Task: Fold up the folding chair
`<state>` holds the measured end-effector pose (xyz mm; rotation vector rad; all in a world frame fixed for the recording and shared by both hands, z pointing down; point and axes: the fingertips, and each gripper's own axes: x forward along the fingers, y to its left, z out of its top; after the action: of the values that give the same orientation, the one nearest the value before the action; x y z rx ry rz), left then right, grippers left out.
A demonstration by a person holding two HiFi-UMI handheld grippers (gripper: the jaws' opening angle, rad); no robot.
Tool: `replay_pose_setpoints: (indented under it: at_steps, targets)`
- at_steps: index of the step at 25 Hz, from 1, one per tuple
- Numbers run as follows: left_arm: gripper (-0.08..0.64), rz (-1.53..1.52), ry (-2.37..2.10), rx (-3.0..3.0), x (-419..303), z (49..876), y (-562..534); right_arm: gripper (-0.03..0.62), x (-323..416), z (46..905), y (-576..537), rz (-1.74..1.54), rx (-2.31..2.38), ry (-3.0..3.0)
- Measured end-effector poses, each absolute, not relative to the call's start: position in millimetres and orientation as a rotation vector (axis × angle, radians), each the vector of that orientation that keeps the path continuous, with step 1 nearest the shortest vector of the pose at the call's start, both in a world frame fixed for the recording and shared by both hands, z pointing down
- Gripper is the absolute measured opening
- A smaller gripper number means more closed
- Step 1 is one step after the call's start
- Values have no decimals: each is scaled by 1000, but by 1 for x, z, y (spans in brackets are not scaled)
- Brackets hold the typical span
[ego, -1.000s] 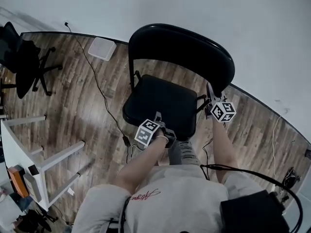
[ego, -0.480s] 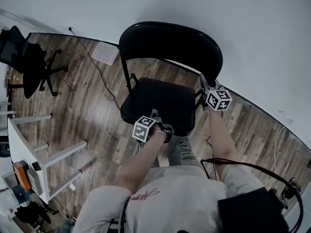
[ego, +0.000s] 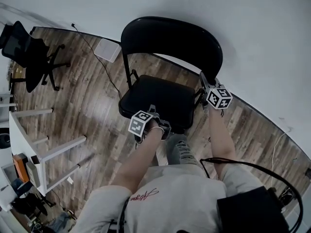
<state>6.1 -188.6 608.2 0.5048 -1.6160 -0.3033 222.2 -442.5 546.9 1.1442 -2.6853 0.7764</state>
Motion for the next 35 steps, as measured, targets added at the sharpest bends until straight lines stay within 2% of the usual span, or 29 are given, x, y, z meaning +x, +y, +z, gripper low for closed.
replay_pose_setpoints:
  at_steps: [18,30,35]
  targets:
    - [299,-168,-1605,564,2,599,-233,14,244,566,-463,952,1212,-2627]
    - [298,-157,-1604,546,1,594,-239,14,244,572,-465,917,1267,-2516]
    - [233,-227,-1600,594,7,572,-283,14,248,558,-476,850,1291,-2505]
